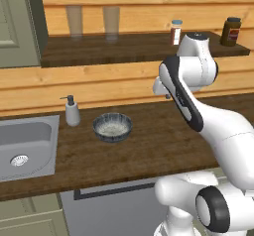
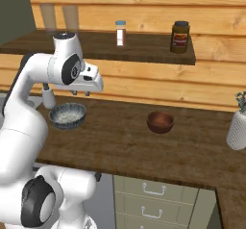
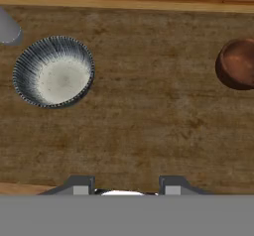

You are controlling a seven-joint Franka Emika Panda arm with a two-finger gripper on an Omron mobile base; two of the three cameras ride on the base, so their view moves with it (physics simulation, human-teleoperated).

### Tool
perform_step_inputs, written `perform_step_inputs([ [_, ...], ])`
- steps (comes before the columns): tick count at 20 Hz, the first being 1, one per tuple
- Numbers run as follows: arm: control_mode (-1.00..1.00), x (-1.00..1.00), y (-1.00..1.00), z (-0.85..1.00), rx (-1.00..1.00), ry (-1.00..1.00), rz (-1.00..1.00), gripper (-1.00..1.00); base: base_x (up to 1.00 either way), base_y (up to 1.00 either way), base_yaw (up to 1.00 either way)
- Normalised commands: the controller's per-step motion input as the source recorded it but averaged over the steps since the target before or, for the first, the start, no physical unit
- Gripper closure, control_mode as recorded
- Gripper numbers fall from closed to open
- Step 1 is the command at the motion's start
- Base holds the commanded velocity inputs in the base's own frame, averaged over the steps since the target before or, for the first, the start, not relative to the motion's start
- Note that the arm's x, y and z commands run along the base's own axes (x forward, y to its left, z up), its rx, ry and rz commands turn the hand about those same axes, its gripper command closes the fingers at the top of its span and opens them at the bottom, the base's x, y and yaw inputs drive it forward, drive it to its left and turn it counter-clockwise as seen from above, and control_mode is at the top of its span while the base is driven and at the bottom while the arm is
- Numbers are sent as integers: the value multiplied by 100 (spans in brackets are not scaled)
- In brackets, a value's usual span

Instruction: Pick up the bowls on the counter and stack them on top of one another in the open cabinet. Place the smaller bowl on top of the larger bowl.

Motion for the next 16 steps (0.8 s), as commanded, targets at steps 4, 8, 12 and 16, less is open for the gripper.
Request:
perform_step_inputs([
  [4, -100, 36, -25, -15, 2, 1, 12, -100, 0, 0, 0],
  [8, -100, 0, -21, -54, -1, -9, -11, -100, 0, 0, 0],
  [12, -100, 0, -67, -50, 0, 0, -6, -100, 0, 0, 0],
  [16, -100, 8, -87, -55, 2, 0, -7, -100, 0, 0, 0],
])
